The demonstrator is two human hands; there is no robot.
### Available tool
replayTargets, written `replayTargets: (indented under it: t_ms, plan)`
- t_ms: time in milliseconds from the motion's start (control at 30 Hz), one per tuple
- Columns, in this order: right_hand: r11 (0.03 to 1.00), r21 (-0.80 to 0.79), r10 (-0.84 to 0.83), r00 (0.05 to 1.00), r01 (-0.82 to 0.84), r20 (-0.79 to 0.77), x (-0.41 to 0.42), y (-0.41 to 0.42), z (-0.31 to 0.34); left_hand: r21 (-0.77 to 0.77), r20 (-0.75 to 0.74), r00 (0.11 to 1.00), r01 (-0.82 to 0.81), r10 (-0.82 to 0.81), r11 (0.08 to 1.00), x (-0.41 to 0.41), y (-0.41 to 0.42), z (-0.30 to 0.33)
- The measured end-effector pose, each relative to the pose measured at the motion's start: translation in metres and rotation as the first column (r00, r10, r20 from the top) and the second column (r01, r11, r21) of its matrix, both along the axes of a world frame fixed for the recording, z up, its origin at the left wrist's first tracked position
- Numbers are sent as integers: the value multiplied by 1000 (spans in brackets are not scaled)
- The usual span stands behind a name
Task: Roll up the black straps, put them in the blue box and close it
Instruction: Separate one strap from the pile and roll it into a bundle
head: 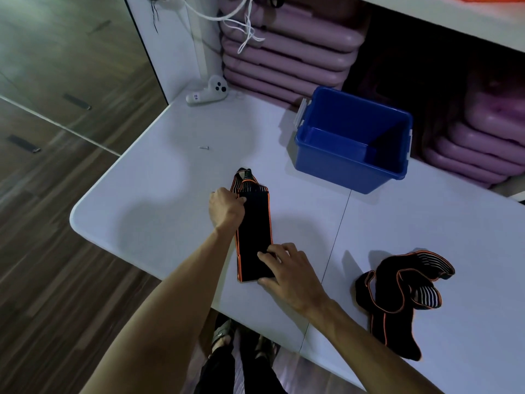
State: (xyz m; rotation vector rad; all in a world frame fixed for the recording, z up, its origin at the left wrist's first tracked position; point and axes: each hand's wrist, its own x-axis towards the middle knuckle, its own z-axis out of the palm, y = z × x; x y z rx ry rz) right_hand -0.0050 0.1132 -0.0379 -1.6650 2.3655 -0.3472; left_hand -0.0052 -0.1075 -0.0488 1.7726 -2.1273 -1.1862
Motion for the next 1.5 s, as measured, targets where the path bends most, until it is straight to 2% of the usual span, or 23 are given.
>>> replayTargets:
  t_ms: [267,467,533,600,667,733,767,800,867,933,1000,1067,1100,1200,1267,1367,1500]
  plan:
    - [1000,-4,25,1000,-25,11,-3,-1,1,71,-83,990,-105,110,992,11,-11,5]
    - [999,14,48,998,-48,48,-7,1,1,14,-84,996,-15,16,1000,14,-13,4]
    - [999,18,50,997,-51,63,-7,2,1,4,-125,992,-5,6,1000,18,-11,2]
    - [999,16,44,996,-45,84,-7,3,0,-90,-194,977,71,-88,993,28,-3,4]
    - [999,17,37,994,-39,107,-8,2,0,-283,-240,928,214,-285,935,47,5,1]
    - [999,18,46,993,-48,109,-11,2,-1,-435,-147,861,385,-486,814,65,11,-7]
    - [998,17,59,993,-61,105,-12,1,-1,-447,-112,848,422,-517,789,69,10,-13]
    - [997,19,71,992,-74,107,-13,1,-2,-414,-122,867,398,-484,818,68,10,-16]
    - [996,30,81,988,-86,130,-16,-2,-3,-272,-194,934,243,-300,931,56,7,-11]
    - [995,38,80,985,-87,154,-19,-3,-2,-193,-205,944,220,-259,956,41,8,-2]
    - [994,54,82,982,-92,171,-20,-4,-2,-273,-214,902,313,-375,909,42,13,7]
    - [994,67,74,979,-89,192,-21,-3,-1,-381,-213,814,441,-541,813,61,26,15]
    - [994,61,72,977,-86,199,-22,-4,-1,-388,-203,763,513,-614,766,75,34,17]
    - [995,48,74,978,-85,196,-26,-7,-2,-279,-152,620,720,-770,635,121,53,15]
    - [992,76,89,977,-105,196,-30,-9,-1,-254,-128,559,780,-819,572,141,56,8]
    - [986,92,119,972,-140,204,-35,-11,1,-249,-78,541,803,-837,542,147,57,2]
    - [980,66,173,971,-186,164,-38,-9,-3,-391,-2,570,756,-821,526,142,67,4]
